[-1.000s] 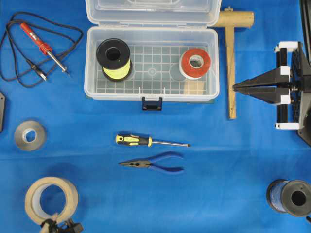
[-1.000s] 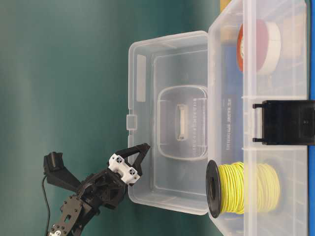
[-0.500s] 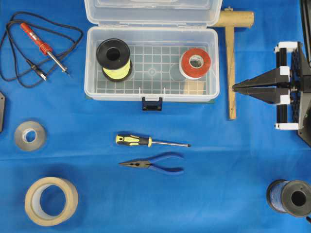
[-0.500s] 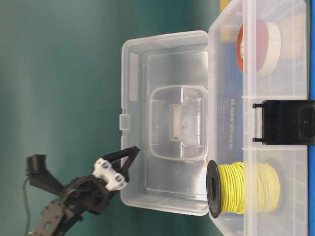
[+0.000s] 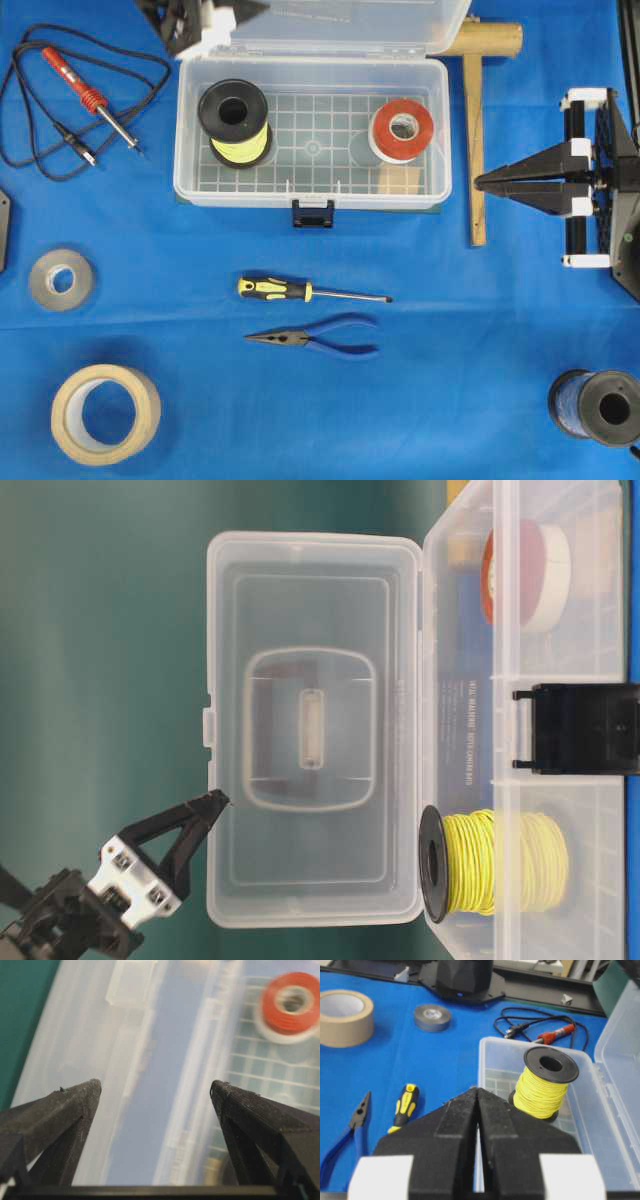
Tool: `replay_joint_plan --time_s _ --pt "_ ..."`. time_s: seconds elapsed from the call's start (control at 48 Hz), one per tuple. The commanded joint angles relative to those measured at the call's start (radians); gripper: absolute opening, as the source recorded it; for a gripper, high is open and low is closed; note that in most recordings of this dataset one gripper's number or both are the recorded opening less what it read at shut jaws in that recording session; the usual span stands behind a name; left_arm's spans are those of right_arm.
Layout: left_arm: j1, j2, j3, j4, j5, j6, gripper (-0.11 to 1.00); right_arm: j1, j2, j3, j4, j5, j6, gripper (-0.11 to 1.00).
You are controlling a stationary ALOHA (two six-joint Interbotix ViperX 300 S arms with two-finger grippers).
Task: Close the tool box with the left arm.
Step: 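Push the clear lid forward and down with the left gripper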
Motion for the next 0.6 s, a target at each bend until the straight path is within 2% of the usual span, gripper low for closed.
replay_joint_plan --time_s 0.0,0.104,0.584 --pt "-0.048 -0.017 0.018 -0.015 0.029 -0.014 0.91 -0.002 0.002 -0.011 0.005 -0.005 0.002 0.00" --pt "-0.087 -0.044 0.051 -0.014 0.031 -0.025 0.91 -0.002 0.002 -0.009 0.005 -0.005 0.002 0.00" --pt "-0.296 -0.152 0.167 -0.015 0.026 -0.175 0.91 -0.002 0.005 -0.009 0.003 -0.005 0.002 0.00"
